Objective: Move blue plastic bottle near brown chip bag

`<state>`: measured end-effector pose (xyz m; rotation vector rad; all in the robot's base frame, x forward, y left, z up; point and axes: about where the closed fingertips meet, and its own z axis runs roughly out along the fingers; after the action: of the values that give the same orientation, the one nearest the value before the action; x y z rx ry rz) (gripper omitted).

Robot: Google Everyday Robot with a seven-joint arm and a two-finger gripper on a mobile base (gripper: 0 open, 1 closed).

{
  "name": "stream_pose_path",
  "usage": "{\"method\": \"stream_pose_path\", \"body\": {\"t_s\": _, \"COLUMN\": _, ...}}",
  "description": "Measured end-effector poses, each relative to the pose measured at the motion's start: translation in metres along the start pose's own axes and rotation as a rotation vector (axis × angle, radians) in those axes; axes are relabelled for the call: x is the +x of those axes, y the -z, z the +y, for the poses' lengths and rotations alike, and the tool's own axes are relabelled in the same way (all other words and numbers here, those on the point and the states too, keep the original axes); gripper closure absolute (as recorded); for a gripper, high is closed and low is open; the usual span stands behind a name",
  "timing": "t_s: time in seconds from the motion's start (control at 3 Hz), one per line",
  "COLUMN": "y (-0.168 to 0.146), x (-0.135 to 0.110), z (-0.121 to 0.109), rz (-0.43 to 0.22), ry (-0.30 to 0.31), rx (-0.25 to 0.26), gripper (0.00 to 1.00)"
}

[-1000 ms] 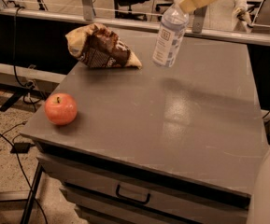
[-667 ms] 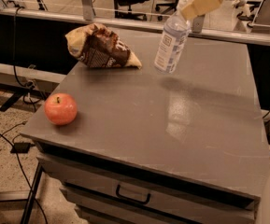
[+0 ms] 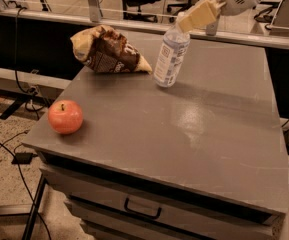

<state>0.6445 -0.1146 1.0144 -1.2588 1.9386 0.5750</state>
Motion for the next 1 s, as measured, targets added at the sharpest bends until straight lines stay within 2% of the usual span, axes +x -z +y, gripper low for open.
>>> {"method": "stream_pose_path", "body": {"t_s": 0.33, "y": -0.0144, "x": -0.0056, "z": 0.0014, "rz": -0.004, "ry": -0.003, "rx": 0.01, "gripper": 0.98}}
{"method": "stream_pose_path", "body": {"t_s": 1.0, "y": -0.0225, "x": -0.0139, "z": 0.0048, "rz": -0.021, "ry": 0.016, "rx": 0.014, "gripper": 0.5}}
